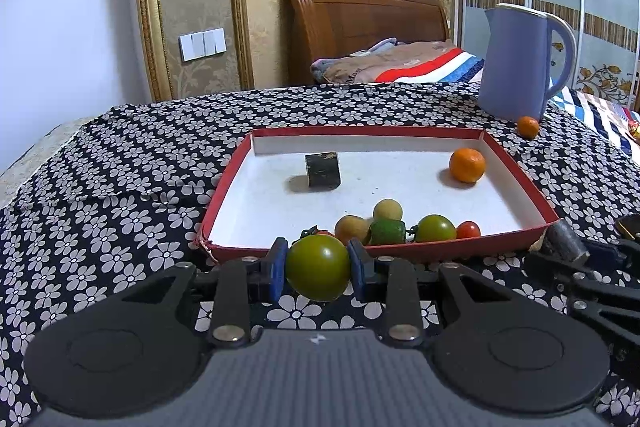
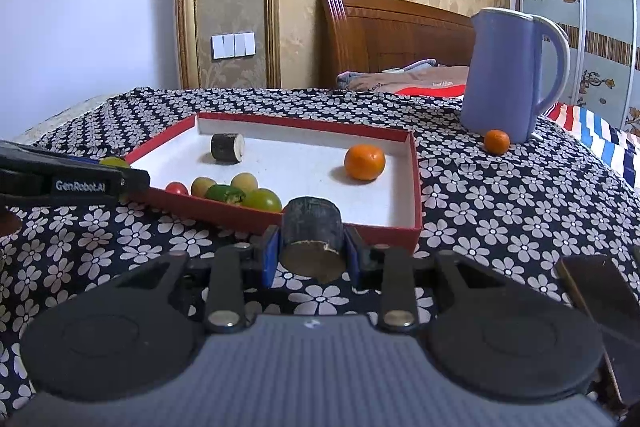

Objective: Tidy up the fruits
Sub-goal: 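Carry the dark cylinder with the right tool while the left tool carries the green tomato over the tray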

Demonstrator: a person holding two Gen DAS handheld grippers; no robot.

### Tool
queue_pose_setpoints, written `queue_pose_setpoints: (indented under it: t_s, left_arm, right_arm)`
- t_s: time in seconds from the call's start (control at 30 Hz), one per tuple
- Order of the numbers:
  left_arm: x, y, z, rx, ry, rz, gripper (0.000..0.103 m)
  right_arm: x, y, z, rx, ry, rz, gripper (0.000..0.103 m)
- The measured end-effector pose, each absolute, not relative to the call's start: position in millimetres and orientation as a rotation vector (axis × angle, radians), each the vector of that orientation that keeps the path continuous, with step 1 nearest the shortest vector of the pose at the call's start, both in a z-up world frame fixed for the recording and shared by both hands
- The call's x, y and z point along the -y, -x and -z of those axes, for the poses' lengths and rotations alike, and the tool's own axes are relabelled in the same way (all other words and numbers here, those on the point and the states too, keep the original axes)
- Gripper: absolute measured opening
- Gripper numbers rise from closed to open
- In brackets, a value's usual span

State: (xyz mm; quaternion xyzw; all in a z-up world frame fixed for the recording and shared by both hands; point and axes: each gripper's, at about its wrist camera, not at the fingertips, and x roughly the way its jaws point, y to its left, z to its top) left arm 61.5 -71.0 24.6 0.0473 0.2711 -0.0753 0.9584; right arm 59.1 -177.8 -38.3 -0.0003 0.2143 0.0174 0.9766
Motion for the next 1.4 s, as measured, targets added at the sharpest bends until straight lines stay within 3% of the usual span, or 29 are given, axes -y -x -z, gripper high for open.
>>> queue_pose_setpoints:
  t_s: [1.4]
  left_arm:
    - [80.7, -91.9, -28.6, -0.567, -0.129, 0.112, 0.031]
  right_arm:
    - [162.7, -73.4, 11.1, -0.377, 0.055, -0.048, 0.032]
